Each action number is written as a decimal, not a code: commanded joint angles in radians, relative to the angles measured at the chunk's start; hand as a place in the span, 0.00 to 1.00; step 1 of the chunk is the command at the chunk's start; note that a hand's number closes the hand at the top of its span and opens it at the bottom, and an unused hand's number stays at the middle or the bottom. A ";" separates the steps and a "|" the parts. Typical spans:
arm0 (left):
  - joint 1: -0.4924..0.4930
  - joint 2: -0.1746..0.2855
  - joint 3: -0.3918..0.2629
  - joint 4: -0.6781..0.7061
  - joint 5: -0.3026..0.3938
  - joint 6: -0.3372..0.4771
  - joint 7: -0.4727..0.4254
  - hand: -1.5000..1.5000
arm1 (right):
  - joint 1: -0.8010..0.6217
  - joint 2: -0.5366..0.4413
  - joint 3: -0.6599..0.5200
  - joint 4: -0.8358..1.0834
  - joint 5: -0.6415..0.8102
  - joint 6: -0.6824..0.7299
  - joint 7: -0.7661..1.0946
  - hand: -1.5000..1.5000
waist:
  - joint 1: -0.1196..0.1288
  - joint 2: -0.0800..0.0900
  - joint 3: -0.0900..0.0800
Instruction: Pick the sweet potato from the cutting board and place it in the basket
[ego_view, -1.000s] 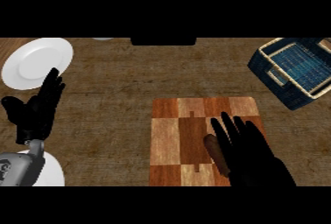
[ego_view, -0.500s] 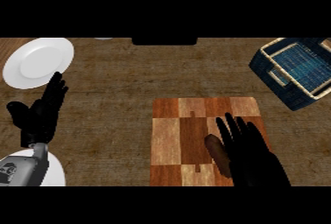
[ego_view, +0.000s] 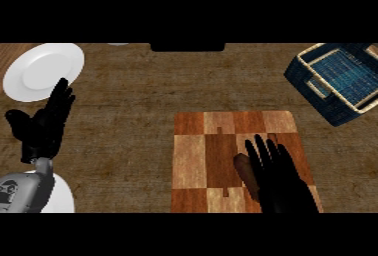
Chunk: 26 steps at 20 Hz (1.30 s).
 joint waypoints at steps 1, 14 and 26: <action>-0.043 -0.017 0.020 -0.009 -0.026 -0.005 0.043 0.50 | 0.072 -0.029 0.025 -0.073 0.034 -0.010 -0.019 0.00 | -0.002 -0.001 0.000; 0.060 -0.059 0.079 -0.091 -0.059 -0.082 0.036 0.50 | 0.067 0.036 -0.059 0.135 0.053 -0.152 -0.144 0.00 | 0.003 0.000 0.000; -0.029 -0.086 0.115 -0.065 -0.111 -0.092 0.103 0.50 | 0.007 0.050 -0.175 0.221 0.064 -0.115 -0.192 0.00 | 0.001 0.000 0.000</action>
